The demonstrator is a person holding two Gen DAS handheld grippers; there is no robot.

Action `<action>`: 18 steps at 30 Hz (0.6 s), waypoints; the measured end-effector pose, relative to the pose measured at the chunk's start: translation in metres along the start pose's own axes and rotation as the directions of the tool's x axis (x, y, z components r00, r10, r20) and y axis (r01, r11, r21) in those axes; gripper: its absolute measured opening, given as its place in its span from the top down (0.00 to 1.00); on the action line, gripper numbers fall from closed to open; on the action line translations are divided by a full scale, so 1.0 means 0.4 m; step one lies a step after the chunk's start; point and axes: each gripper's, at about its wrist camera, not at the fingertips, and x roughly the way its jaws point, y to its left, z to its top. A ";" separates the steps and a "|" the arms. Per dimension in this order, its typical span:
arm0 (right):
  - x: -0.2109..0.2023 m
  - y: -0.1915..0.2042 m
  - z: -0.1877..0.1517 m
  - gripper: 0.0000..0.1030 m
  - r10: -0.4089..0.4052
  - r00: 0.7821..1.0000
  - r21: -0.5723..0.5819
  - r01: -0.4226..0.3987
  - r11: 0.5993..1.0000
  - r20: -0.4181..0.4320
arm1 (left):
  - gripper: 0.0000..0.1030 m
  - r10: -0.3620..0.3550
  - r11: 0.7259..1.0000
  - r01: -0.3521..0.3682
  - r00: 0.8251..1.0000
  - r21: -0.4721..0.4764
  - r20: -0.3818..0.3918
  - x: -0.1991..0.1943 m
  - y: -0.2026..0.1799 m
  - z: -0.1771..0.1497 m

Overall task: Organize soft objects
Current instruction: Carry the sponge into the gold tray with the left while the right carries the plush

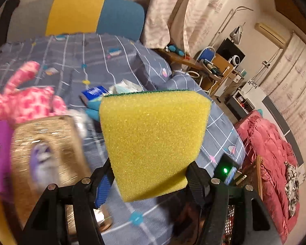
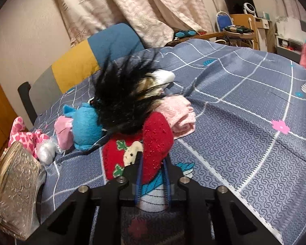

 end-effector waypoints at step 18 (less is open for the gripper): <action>-0.168 0.128 -0.041 0.88 0.037 0.999 -0.122 -0.033 0.992 0.033 | 0.35 0.138 0.971 -0.110 0.983 -0.213 0.120 -0.335 0.373 -0.105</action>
